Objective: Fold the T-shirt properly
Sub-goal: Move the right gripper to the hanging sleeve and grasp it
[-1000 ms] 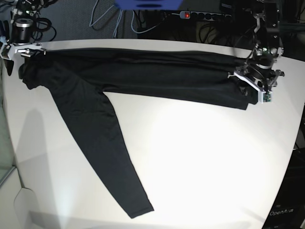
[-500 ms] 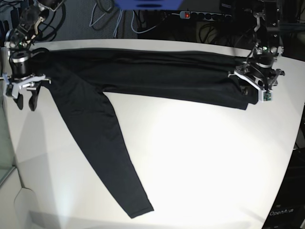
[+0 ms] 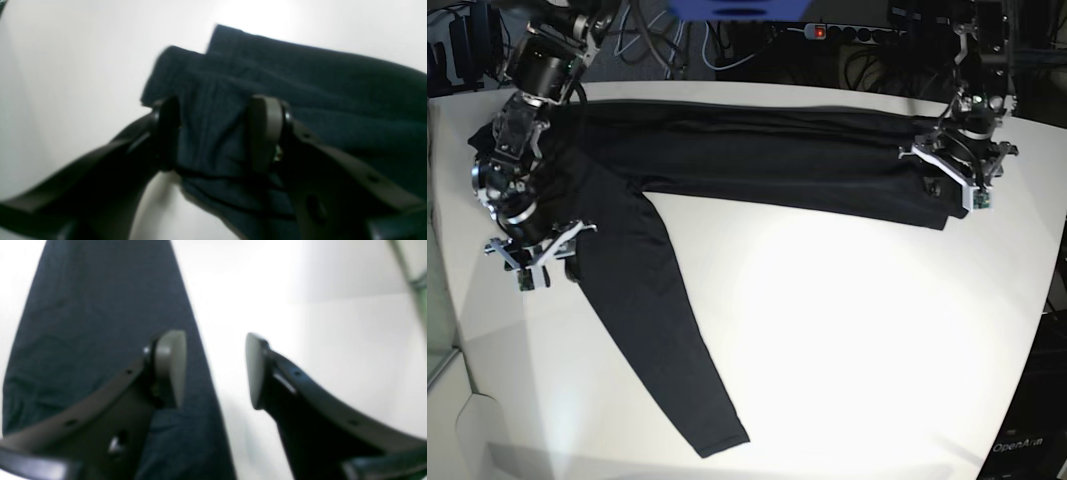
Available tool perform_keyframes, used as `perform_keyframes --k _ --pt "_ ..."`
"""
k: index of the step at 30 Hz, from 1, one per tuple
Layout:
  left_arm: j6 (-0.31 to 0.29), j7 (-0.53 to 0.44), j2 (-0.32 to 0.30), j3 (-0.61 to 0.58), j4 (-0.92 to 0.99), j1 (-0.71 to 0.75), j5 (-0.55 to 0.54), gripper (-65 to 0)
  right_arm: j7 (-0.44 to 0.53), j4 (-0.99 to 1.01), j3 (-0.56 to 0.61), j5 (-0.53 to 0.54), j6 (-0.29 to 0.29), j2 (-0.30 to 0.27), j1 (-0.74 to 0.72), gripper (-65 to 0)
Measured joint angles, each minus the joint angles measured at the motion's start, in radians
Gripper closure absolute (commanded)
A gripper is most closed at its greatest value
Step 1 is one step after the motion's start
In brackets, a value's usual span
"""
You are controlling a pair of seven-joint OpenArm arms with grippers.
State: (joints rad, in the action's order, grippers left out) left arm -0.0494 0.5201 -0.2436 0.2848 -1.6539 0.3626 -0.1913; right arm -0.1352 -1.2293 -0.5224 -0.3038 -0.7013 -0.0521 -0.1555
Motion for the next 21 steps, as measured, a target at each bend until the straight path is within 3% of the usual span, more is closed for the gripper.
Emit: perform_keyframes --k 10,21 --pt "0.004 0.0 -0.003 0.001 0.0 0.002 0.001 -32.1 0.004 0.248 0.082 -0.003 0.003 -0.081 -0.173 -36.0" --pt "0.013 0.0 -0.003 0.001 0.0 0.002 0.001 -32.1 0.008 0.476 0.124 -0.004 0.003 -0.09 -0.332 -36.0"
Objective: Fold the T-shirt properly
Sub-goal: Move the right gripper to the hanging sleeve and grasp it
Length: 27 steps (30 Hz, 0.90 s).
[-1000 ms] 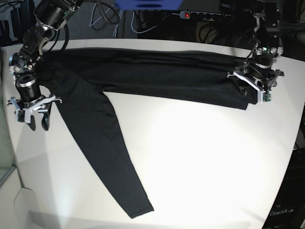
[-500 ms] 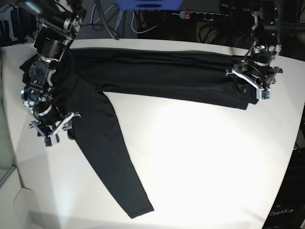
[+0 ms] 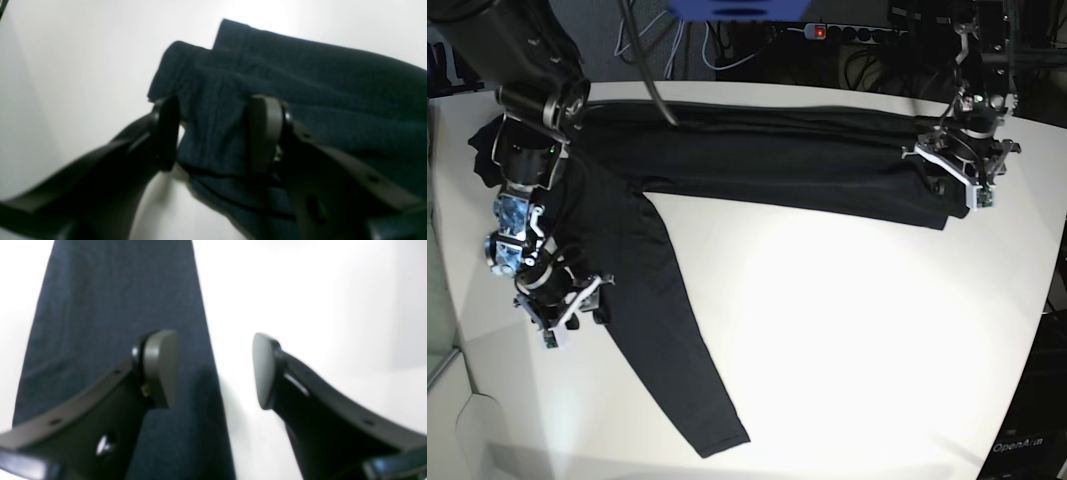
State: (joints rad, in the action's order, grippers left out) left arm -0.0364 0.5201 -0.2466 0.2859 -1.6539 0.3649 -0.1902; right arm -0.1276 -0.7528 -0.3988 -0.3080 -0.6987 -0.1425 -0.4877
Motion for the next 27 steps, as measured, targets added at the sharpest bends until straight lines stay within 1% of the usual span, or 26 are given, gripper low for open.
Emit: perform_keyframes --k 3,9,11,14,15,16,19,27 --pt "-0.001 0.0 0.001 0.0 0.0 0.002 0.0 -32.1 0.004 0.035 0.04 0.001 0.0 -0.004 -0.021 -36.0" --pt "0.0 0.0 0.001 0.0 0.0 0.003 0.0 -32.1 0.005 0.035 0.042 0.001 0.0 -0.004 -0.021 -36.0" --pt "0.0 0.0 0.001 0.0 0.0 0.003 0.0 -32.1 0.048 0.059 0.04 0.003 0.0 -0.006 -0.023 -36.0" --pt "0.0 0.0 0.0 0.0 0.0 0.003 0.0 -32.1 0.098 0.147 0.041 0.003 -0.001 -0.012 -0.027 -36.0" --pt "0.0 0.0 0.0 0.0 0.0 0.003 0.0 -32.1 0.137 0.169 0.042 0.022 0.002 -0.016 -0.024 -36.0" --pt "0.0 -0.001 0.0 0.0 0.0 0.003 0.0 -32.1 0.151 0.182 0.042 0.024 -0.001 -0.021 -0.024 -36.0" --pt "0.0 0.0 0.001 0.0 0.0 0.005 0.0 -32.1 0.159 0.19 0.042 0.016 0.001 -0.03 -0.026 -36.0" --pt "-0.001 0.0 0.001 0.0 0.0 0.003 0.0 -32.1 0.159 0.19 0.039 0.017 0.001 -0.029 -0.021 -35.2"
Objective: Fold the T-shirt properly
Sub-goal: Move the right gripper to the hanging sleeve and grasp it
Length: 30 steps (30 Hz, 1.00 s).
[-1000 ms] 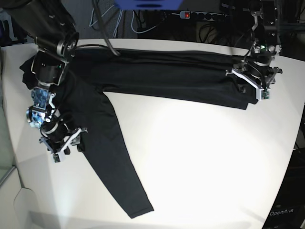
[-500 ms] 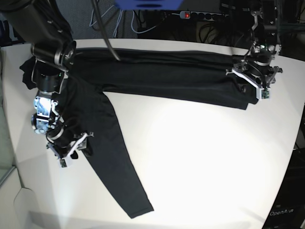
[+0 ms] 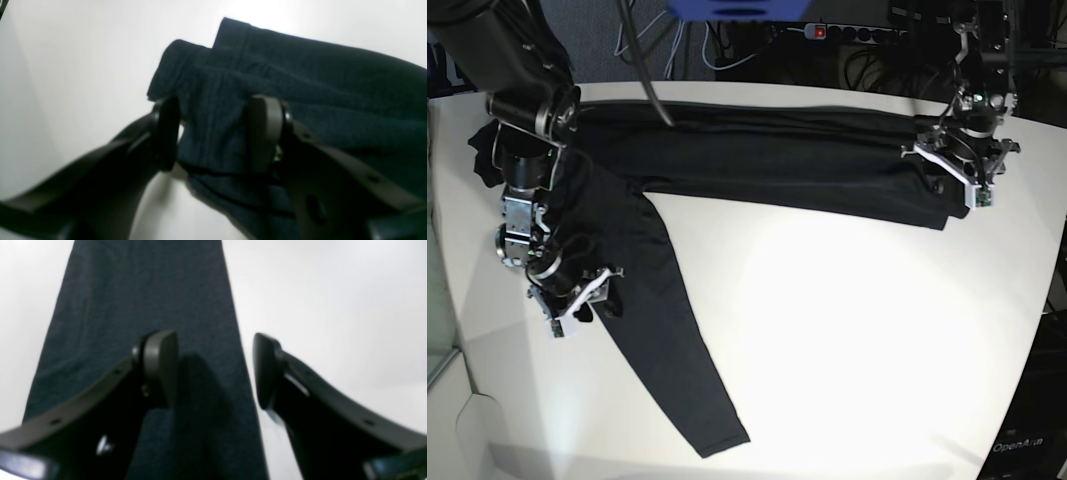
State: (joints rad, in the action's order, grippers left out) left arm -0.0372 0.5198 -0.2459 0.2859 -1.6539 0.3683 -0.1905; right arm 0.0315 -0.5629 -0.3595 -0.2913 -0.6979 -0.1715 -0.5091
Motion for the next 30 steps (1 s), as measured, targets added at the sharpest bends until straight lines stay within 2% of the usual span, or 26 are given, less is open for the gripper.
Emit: perform_keyframes --k 5,7,11,16,21,30 --pt "0.0 0.0 0.0 0.0 0.0 -0.001 0.0 -32.1 0.022 -0.002 0.001 0.011 0.003 0.0 0.015 -25.6" --pt "0.0 0.0 0.0 0.0 0.0 0.0 0.0 -32.1 0.021 -0.002 0.001 0.011 0.003 0.001 0.014 -23.6" --pt "0.0 0.0 0.0 0.0 0.0 -0.001 0.0 -32.1 0.042 -0.008 0.002 0.02 0.004 0.015 0.033 -23.3" --pt "0.0 0.0 0.0 0.0 0.0 -0.001 0.0 -32.1 0.05 -0.012 0.074 0.03 0.006 0.015 0.041 -22.9" --pt "0.0 0.0 0.0 0.0 0.0 0.0 0.0 -32.1 0.068 -0.013 0.077 0.037 0.006 0.018 0.053 -21.8" --pt "0.0 0.0 0.0 0.0 0.0 -0.001 0.0 -32.1 0.068 -0.014 0.079 0.037 0.006 0.016 0.054 -6.4"
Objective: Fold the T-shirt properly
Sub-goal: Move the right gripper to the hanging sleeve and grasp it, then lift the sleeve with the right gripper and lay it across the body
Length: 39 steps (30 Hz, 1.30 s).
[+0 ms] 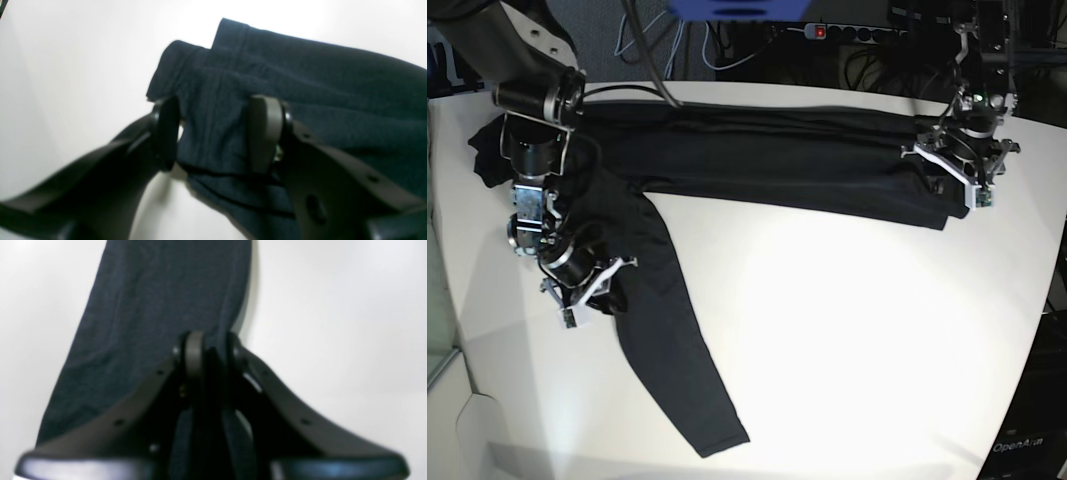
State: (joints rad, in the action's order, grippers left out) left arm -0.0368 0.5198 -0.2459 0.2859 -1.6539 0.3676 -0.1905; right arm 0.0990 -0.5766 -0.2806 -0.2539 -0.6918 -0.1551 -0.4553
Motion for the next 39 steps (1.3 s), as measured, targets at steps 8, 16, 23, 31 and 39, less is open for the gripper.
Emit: perform_keyframes --k 8,16,23,31,39 --pt "0.0 0.0 0.0 0.0 0.0 0.0 0.0 -32.1 0.002 -0.002 0.042 0.0 0.0 -0.005 0.001 -0.1" --pt "0.0 0.0 0.0 0.0 0.0 0.001 0.0 -32.1 0.008 -0.002 0.044 0.001 -0.001 -0.01 0.005 -0.1" --pt "-0.001 0.0 0.002 0.0 0.0 0.001 0.0 -32.1 -0.052 -0.299 0.043 -0.026 -0.003 0.002 0.179 -0.1" --pt "-0.005 0.0 0.002 0.0 0.001 0.0 0.003 -32.1 -0.099 -0.549 0.047 -0.056 -0.008 0.023 0.324 -0.1" --pt "-0.008 0.0 0.002 -0.002 0.001 0.0 0.004 -32.1 -0.103 -0.715 0.043 -0.055 -0.007 0.045 0.399 -0.1"
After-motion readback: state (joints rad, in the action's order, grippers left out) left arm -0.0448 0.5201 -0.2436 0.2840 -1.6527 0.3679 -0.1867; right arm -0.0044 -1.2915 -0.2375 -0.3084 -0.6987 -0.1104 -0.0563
